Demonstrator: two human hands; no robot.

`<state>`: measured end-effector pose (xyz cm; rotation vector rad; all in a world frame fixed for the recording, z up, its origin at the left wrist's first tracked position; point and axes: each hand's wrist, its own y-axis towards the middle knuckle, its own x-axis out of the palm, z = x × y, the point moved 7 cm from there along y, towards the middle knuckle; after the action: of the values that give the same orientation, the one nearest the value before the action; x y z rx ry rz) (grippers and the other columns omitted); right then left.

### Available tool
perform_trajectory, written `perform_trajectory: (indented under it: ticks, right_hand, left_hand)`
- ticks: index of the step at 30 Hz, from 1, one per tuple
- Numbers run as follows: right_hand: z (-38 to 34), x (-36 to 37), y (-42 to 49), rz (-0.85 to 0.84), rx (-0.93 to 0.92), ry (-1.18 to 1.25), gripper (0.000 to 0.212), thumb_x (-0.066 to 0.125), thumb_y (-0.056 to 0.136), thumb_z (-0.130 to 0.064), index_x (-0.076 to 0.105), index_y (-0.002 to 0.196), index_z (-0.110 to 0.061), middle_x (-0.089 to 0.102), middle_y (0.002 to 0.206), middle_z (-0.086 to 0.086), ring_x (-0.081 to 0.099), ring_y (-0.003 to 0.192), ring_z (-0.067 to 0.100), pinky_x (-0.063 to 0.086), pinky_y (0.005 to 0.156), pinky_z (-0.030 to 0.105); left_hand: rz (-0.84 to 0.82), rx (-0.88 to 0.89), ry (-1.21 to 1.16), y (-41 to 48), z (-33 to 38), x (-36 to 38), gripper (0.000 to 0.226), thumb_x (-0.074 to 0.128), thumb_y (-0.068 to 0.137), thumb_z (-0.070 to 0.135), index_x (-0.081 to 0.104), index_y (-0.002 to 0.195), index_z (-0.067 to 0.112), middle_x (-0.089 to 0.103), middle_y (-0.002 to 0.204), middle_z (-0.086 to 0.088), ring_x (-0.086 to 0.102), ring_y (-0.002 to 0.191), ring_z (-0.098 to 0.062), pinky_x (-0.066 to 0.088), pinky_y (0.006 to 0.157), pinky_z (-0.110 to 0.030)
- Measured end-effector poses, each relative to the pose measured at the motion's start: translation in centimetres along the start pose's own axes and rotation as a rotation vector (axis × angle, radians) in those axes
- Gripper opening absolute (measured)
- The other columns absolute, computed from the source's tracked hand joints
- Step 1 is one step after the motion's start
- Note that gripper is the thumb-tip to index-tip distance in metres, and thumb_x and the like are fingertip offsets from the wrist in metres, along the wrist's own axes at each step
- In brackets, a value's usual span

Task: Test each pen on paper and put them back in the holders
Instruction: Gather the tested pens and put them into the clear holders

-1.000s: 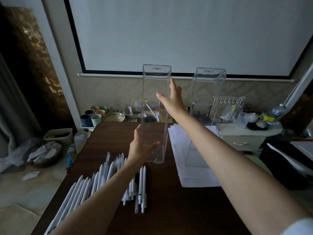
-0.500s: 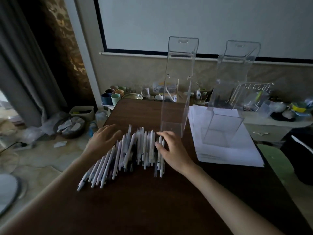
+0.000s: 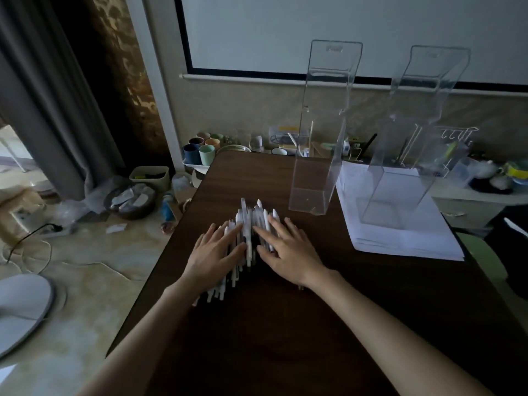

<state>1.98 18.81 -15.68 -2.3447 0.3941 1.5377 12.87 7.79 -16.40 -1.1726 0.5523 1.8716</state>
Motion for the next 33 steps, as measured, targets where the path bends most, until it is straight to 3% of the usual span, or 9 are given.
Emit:
perform_trajectory:
  ticks: [5, 9, 14, 18, 21, 25, 29, 31, 33]
  right_hand:
    - [1.8, -0.3, -4.7, 0.033, 0.036, -0.016, 0.052, 0.028, 0.097, -0.052, 0.009, 0.145, -0.048, -0.011, 0.158, -0.014, -0.015, 0.145, 0.017, -0.002, 0.116, 0.043]
    - [3.9, -1.1, -7.4, 0.061, 0.086, 0.030, 0.052, 0.033, 0.098, -0.050, 0.014, 0.146, -0.046, -0.008, 0.158, -0.014, -0.012, 0.145, 0.014, 0.003, 0.117, 0.040]
    - [6.5, -2.7, -9.8, 0.266, 0.104, 0.383, 0.057, 0.052, 0.095, -0.033, 0.027, 0.147, -0.030, 0.010, 0.158, -0.008, 0.005, 0.144, 0.006, 0.017, 0.115, 0.029]
    - [8.3, -3.7, -10.9, 0.353, 0.161, 0.511, 0.057, 0.057, 0.093, -0.021, 0.033, 0.144, -0.020, 0.025, 0.152, -0.002, 0.020, 0.141, 0.007, 0.019, 0.107, 0.017]
    - [9.0, -4.1, -11.2, 0.393, 0.200, 0.572, 0.051, 0.059, 0.092, -0.019, 0.039, 0.139, -0.018, 0.039, 0.142, -0.001, 0.037, 0.125, 0.004, 0.030, 0.099, 0.019]
    - [9.2, -4.6, -10.1, 0.300, 0.381, 0.492, 0.054, 0.060, 0.089, -0.018, 0.037, 0.137, -0.011, 0.046, 0.116, 0.004, 0.054, 0.088, 0.010, 0.042, 0.063, 0.016]
    - [8.8, -5.0, -7.8, 0.073, 0.523, 0.222, 0.025, 0.058, 0.082, -0.020, 0.045, 0.100, -0.009, 0.042, 0.087, 0.004, 0.041, 0.057, 0.014, 0.030, 0.047, 0.026]
    - [8.5, -5.3, -7.0, 0.045, 0.563, 0.173, 0.030, 0.057, 0.082, -0.021, 0.044, 0.106, -0.008, 0.037, 0.072, 0.001, 0.036, 0.053, 0.012, 0.026, 0.045, 0.026]
    - [8.3, -5.6, -6.3, 0.062, 0.558, 0.145, 0.035, 0.055, 0.087, -0.020, 0.041, 0.116, -0.006, 0.039, 0.070, 0.000, 0.039, 0.053, 0.012, 0.026, 0.044, 0.026]
  left_hand:
    - [-0.032, 0.067, -0.009, -2.1, 3.9, 2.1, 0.067, 0.016, 0.079, 0.063, 0.010, 0.144, 0.045, 0.011, 0.156, 0.001, -0.004, 0.143, -0.017, 0.003, 0.115, -0.036]
    - [-0.030, 0.104, -0.039, -2.6, 6.5, 3.0, 0.057, 0.029, 0.094, 0.056, 0.013, 0.146, 0.039, 0.011, 0.156, 0.001, -0.002, 0.143, -0.018, 0.004, 0.115, -0.036]
    - [0.172, 0.073, -0.434, -2.5, 7.0, 1.5, 0.065, 0.055, 0.093, 0.025, 0.021, 0.147, 0.023, 0.012, 0.154, -0.003, 0.021, 0.139, -0.020, 0.026, 0.105, -0.030]
    - [0.217, 0.010, -0.463, -2.5, 6.1, 0.8, 0.067, 0.059, 0.090, 0.024, 0.023, 0.147, 0.020, 0.013, 0.154, -0.003, 0.024, 0.137, -0.019, 0.029, 0.106, -0.031]
    - [0.277, -0.089, -0.361, -3.2, 4.9, 0.0, 0.072, 0.060, 0.086, 0.042, 0.027, 0.144, 0.016, 0.026, 0.146, -0.008, 0.033, 0.131, -0.023, 0.035, 0.104, -0.036]
    - [0.214, -0.286, -0.060, -4.1, 3.4, -0.1, 0.080, 0.053, 0.073, 0.071, 0.044, 0.125, 0.010, 0.043, 0.125, -0.011, 0.042, 0.117, -0.027, 0.041, 0.093, -0.040]
    - [0.110, -0.315, -0.005, -3.5, 3.4, 0.5, 0.071, 0.049, 0.072, 0.075, 0.056, 0.097, 0.009, 0.051, 0.108, -0.004, 0.051, 0.101, -0.021, 0.046, 0.075, -0.034]
    - [0.066, -0.341, 0.002, -2.9, 3.4, 0.9, 0.076, 0.050, 0.072, 0.075, 0.059, 0.097, 0.004, 0.053, 0.106, -0.007, 0.055, 0.098, -0.022, 0.049, 0.073, -0.035]
    - [0.040, -0.367, -0.012, -2.3, 3.5, 1.2, 0.072, 0.053, 0.076, 0.069, 0.059, 0.102, 0.002, 0.057, 0.108, -0.010, 0.057, 0.097, -0.026, 0.050, 0.076, -0.038]
